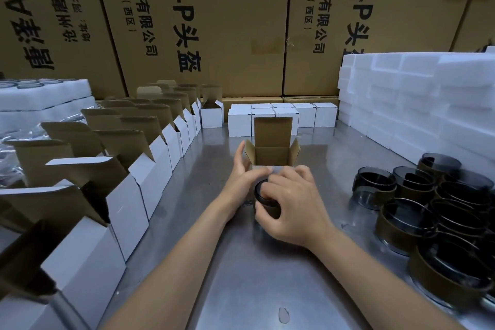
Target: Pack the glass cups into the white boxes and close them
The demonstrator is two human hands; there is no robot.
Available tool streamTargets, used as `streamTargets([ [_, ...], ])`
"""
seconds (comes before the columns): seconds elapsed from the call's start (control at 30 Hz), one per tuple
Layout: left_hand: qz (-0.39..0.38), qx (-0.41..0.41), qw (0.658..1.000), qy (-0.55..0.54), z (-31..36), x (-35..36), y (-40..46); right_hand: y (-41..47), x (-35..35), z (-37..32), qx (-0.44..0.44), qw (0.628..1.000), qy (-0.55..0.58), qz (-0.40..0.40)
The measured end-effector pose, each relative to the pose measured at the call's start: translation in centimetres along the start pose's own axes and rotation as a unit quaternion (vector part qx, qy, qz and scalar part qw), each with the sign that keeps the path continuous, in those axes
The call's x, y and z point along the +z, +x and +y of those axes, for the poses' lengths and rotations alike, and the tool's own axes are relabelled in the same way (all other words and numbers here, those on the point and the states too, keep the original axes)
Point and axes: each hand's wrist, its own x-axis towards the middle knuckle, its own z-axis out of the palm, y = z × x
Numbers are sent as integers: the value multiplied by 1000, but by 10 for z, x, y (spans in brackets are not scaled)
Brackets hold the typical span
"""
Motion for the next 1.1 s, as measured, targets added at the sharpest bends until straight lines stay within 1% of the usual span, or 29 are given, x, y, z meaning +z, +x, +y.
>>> streamTargets([
  [0.1, -4, -11, 1000, 18, 0, -1, -1, 2, 1, -2, 15, 999, 11, 30],
  [0.2, 37, -10, 999, -7, 0, -3, 0, 6, 0, -1, 54, 993, 12, 105],
  [0.27, 56, 5, 998, 5, 1, -5, 0, 8, -1, 1, 83, 986, -1, 144],
  [0.33, 46, 24, 998, 46, 2, -4, -3, 9, 0, 3, 103, 980, -25, 166],
  [0.4, 18, 37, 997, 71, 4, -2, -7, 11, 1, 4, 123, 976, -38, 178],
  [0.5, -13, 48, 994, 95, 7, 2, -10, 14, 1, 7, 143, 974, -44, 173],
  [0.63, -39, 58, 990, 123, 7, 4, -11, 10, 3, 14, 172, 976, -68, 111],
  [0.8, -22, 37, 993, 114, 6, 4, -12, 9, 6, 19, 222, 972, -76, 19],
  [0.9, -17, 40, 992, 116, 6, 6, -13, 8, 9, 21, 228, 971, -68, -19],
  [0.97, -13, 47, 993, 107, 6, 6, -13, 8, 10, 21, 220, 974, -49, -5],
  [1.0, -11, 52, 993, 104, 7, 6, -13, 8, 11, 21, 220, 975, -31, 18],
  [1.07, -8, 66, 992, 105, 7, 7, -13, 9, 12, 23, 237, 967, 20, 89],
  [1.1, -7, 73, 991, 109, 7, 8, -13, 10, 13, 26, 257, 956, 60, 124],
])
